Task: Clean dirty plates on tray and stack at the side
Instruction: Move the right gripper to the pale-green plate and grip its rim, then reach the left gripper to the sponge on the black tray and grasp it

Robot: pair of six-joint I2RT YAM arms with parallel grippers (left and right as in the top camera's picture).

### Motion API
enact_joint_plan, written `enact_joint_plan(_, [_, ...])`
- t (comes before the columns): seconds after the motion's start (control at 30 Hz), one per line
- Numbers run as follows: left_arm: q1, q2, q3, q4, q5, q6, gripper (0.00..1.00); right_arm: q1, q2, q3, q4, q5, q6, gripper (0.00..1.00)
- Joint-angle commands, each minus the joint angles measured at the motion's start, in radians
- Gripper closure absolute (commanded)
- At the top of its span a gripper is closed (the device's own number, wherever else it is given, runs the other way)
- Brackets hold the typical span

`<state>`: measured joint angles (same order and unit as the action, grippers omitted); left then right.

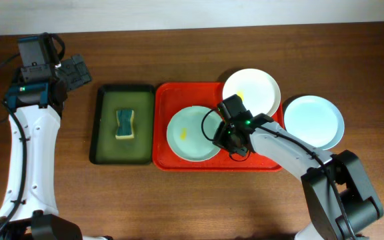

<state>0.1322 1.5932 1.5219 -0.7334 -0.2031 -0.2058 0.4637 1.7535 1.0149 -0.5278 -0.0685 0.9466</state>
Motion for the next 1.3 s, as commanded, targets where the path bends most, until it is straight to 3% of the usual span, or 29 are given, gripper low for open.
enact_joint_plan(0.0, [0.002,0.000,0.000,0.002,-0.011,-0.006,0.01,0.001,0.005,0.004,0.028,0.107,-0.045,0.96])
enact_joint_plan(0.13, [0.002,0.000,0.000,-0.002,-0.011,-0.006,0.01,0.001,0.005,0.004,0.030,0.107,-0.236,0.96])
enact_joint_plan(0.27, [0.002,0.000,0.000,-0.002,-0.011,-0.006,0.01,0.001,0.005,0.004,0.035,0.107,-0.315,0.94])
enact_joint_plan(0.33, [0.002,0.000,0.000,-0.002,-0.011,-0.006,0.00,0.001,0.005,0.004,0.023,0.079,-0.315,0.70])
enact_joint_plan(0.4, [0.002,0.000,0.000,-0.002,-0.011,-0.006,0.01,-0.001,0.005,0.005,0.052,0.080,-0.315,0.64])
enact_joint_plan(0.47, [0.002,0.000,0.000,-0.002,-0.011,-0.006,0.01,-0.003,0.005,0.005,0.082,0.105,-0.365,0.65])
enact_joint_plan(0.57, [0.002,0.000,0.000,-0.002,-0.011,-0.006,0.00,-0.006,0.005,0.004,0.082,0.111,-0.367,0.81])
enact_joint_plan(0.83, [0.002,0.000,0.000,-0.002,-0.011,-0.006,0.01,-0.007,0.038,0.004,0.078,0.119,-0.367,0.80])
enact_joint_plan(0.9, [0.002,0.000,0.000,-0.002,-0.011,-0.006,0.01,-0.007,0.038,0.004,0.073,0.128,-0.367,0.96])
enact_joint_plan(1.27, [0.002,0.000,0.000,-0.002,-0.011,-0.006,0.01,-0.053,0.018,0.018,-0.008,0.117,-0.378,0.96])
